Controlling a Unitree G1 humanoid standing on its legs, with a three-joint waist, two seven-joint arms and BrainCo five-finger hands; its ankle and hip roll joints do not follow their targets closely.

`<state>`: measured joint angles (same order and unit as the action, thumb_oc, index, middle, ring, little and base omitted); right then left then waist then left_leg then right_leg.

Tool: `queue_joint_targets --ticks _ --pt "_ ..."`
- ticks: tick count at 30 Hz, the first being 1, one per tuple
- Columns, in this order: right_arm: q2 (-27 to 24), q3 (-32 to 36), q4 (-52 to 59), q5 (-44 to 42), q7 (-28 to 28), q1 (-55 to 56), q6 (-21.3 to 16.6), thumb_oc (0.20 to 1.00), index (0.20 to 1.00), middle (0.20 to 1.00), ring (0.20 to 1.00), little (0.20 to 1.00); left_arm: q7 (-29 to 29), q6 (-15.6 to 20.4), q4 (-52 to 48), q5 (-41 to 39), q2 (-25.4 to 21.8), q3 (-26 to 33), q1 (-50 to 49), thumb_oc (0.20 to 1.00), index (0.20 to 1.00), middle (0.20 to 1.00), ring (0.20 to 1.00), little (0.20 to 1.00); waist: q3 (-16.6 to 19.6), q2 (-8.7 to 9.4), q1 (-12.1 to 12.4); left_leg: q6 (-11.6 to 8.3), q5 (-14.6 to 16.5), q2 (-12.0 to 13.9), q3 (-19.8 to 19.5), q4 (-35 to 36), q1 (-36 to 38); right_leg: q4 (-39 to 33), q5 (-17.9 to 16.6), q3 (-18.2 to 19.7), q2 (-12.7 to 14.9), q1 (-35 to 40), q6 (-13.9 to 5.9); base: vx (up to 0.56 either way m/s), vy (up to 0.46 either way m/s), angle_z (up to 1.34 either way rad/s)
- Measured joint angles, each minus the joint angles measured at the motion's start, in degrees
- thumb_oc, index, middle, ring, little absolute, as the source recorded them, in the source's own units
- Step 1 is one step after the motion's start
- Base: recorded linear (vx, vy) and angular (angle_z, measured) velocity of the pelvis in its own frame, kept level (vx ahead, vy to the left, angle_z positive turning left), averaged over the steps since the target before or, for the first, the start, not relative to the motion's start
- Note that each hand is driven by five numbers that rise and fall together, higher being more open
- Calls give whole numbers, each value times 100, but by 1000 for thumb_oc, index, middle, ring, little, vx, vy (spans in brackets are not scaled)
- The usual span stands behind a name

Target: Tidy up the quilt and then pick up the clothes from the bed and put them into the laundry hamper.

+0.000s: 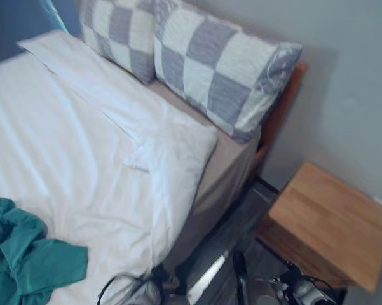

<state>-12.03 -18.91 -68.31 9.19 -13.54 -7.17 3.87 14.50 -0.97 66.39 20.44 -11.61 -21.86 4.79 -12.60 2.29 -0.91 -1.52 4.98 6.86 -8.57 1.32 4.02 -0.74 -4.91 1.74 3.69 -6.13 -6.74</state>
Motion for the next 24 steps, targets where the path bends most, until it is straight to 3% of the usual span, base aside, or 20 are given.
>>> queue_joint_targets --ticks 1,2,3,6,7,8,9,10,11,12,13,15,17,20,24 --pt "-66 61 -17 27 2 -27 6 1000 1000 1000 1000 1000 76 -28 -42 -19 35 110 -51 1000 1000 1000 1000 1000 27 -69 -3 117 63 106 -65 -230 -231 -84 -4 -126 -77 58 17 172 -271 160" --pt "-161 57 -10 94 16 100 51 1000 1000 1000 1000 1000 155 -24 -70 -104 -1 172 -94 1000 1000 1000 1000 1000 83 -178 34 10 120 295 -175 -218 -396 -442 -103 -520 -262 295 302 117 -250 124" --pt "-176 53 -15 102 12 144 58 1000 1000 1000 1000 1000 169 -28 -72 -190 -56 204 -82 1000 1000 1000 1000 1000 45 -60 114 -54 89 301 -216 -189 -344 -444 -90 -544 -282 326 373 59 -222 87" --pt "-459 241 117 68 -37 173 8 1000 1000 1000 1000 1000 171 -39 -77 -244 -172 249 -244 1000 1000 1000 1000 1000 48 -114 70 -104 -444 385 88 -250 -670 -443 -10 -1038 -255 469 565 -24 -153 78" --pt "-624 460 187 -90 -68 235 42 1000 1000 1000 1000 1000 162 -36 -85 -243 -182 217 -145 1000 1000 1000 1000 1000 -19 -99 -94 -66 -546 349 805 -414 -907 -439 -60 -1467 -63 555 660 -174 -116 131" --pt "-690 566 317 -191 -80 339 24 1000 1000 1000 1000 1000 157 -42 -81 -242 -220 210 -27 1000 1000 1000 1000 1000 -73 4 -214 100 -359 470 1835 -622 -1049 -444 -107 -1772 121 621 726 -129 -126 191" --pt "-814 747 470 -327 -152 440 13 1000 1000 1000 1000 1000 147 -71 -139 -231 -278 270 75 1000 1000 1000 1000 1000 -113 204 -409 -87 -285 577 3036 -967 -1110 -444 15 -2102 495 653 798 -85 -85 127" --pt "-887 836 470 -373 -174 459 2 1000 1000 1000 1000 1000 138 -77 -229 -227 -314 310 58 1000 1000 1000 1000 1000 -103 274 -421 -151 -221 692 3636 -1278 -1086 -444 10 -2173 631 636 788 0 -37 114" --pt "-1168 1059 550 -469 -294 390 -4 1000 1000 1000 1000 1000 110 -87 -266 -218 -296 389 -36 1000 1000 1000 1000 1000 -73 159 -508 -130 -228 873 4204 -1620 -952 -408 1 -2239 747 709 542 2 37 62" --pt "-1348 1382 827 -525 -307 477 14 1000 1000 1000 1000 1000 60 -89 -357 -206 -243 381 -81 1000 1000 1000 1000 1000 -45 -16 -667 -181 -303 972 4414 -1452 -837 -406 -10 -2442 795 782 431 77 86 109" --pt "-1474 1838 1174 -583 -442 613 59 1000 1000 1000 1000 1000 -62 -73 -473 -165 -211 354 -147 1000 1000 1000 1000 1000 -52 -104 -793 -126 -409 721 4399 -1002 -617 -405 -183 -2639 911 876 198 86 85 83" --pt "-1550 2070 2101 -549 -522 877 42 1000 1000 1000 1000 1000 -128 -72 -657 -161 -250 438 -530 1000 1000 1000 1000 1000 1 3 -756 -12 -488 354 4324 -499 -349 -405 -284 -2634 1067 976 244 53 71 48" --pt "-1832 2125 2800 -450 -557 1046 82 1000 1000 1000 1000 1000 -140 -82 -575 -163 -358 506 -656 1000 1000 1000 1000 1000 19 9 -749 77 -538 163 4127 -202 -206 -398 -284 -2657 1130 1159 234 26 79 50" --pt "-2483 2203 3669 12 -761 693 27 1000 1000 1000 1000 1000 -157 -89 -523 -160 -753 686 -803 1000 1000 1000 1000 1000 14 -6 -559 25 -671 151 4075 94 -78 -407 -277 -2518 950 1120 173 0 39 14" --pt "-3171 2038 4224 552 -898 -86 3 1000 1000 1000 1000 1000 -186 -82 -527 -154 -853 797 -936 1000 1000 1000 1000 1000 34 -81 -369 27 -774 225 4085 220 -2 -403 -279 -2480 796 1106 174 -52 9 -4"
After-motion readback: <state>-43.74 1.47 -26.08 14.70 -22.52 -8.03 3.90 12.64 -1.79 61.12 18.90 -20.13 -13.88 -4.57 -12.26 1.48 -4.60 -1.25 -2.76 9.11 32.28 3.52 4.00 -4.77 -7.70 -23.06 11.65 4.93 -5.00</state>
